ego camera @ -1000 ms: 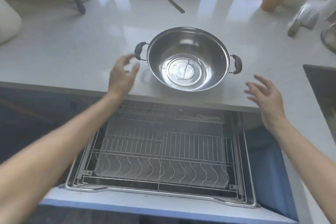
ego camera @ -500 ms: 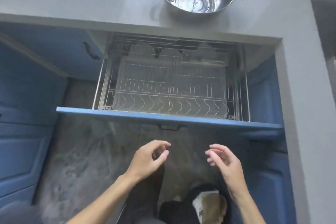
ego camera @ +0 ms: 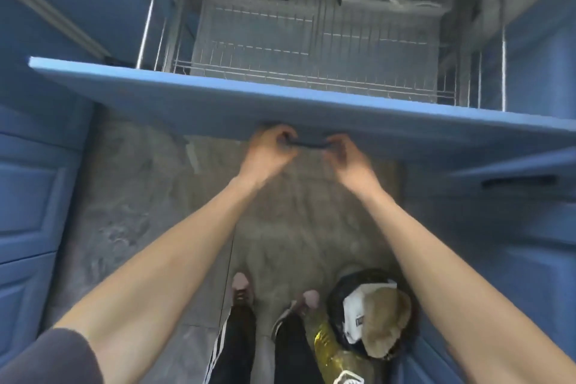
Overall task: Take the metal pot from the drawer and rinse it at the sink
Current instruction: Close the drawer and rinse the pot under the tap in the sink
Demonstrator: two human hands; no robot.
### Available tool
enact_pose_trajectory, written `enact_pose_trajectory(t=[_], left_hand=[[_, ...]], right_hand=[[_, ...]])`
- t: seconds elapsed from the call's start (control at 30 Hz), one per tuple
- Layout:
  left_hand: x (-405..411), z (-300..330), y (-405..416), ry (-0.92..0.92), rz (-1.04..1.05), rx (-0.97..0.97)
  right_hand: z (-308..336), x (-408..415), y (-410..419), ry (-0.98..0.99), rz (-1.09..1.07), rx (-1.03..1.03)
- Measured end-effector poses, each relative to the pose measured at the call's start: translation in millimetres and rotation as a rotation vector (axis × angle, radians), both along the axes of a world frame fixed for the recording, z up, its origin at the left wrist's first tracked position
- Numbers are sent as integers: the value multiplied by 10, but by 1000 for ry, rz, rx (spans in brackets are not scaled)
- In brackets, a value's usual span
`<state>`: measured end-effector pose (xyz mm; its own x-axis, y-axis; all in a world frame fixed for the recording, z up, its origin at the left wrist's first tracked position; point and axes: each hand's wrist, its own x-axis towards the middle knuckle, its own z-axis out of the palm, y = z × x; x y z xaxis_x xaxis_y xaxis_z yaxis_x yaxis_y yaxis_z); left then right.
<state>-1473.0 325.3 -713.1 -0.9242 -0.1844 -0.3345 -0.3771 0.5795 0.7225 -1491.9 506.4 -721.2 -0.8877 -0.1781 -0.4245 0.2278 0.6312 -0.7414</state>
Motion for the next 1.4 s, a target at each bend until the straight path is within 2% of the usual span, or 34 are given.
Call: enact_pose_trajectory(t=[0.1,0.2,0.37,0.67,0.9,1.2,1.4], left_hand=[[-29,-153,20,75,-24,9],[-191,-189,6,49,34,-4],[-589,-168,11,41,109,17],[-1457,-106,-77,44,109,71],[-2202,-186,-176,17,116,165],[-3202,-175,-333,1,107,140],[-3501,-115,-372,-42,60,115]], right_hand=[[-231,-138,-82,105,-119,-47],[-257,-252,-107,154,-102,-38],[-108,-622,-128,114,-62,37],[74,-1403,-358,44,-116,206],[100,-2155,-493,-32,-154,227],[117,-3132,-694,-40,-172,265],[157,-3464,-674,-92,-136,322]])
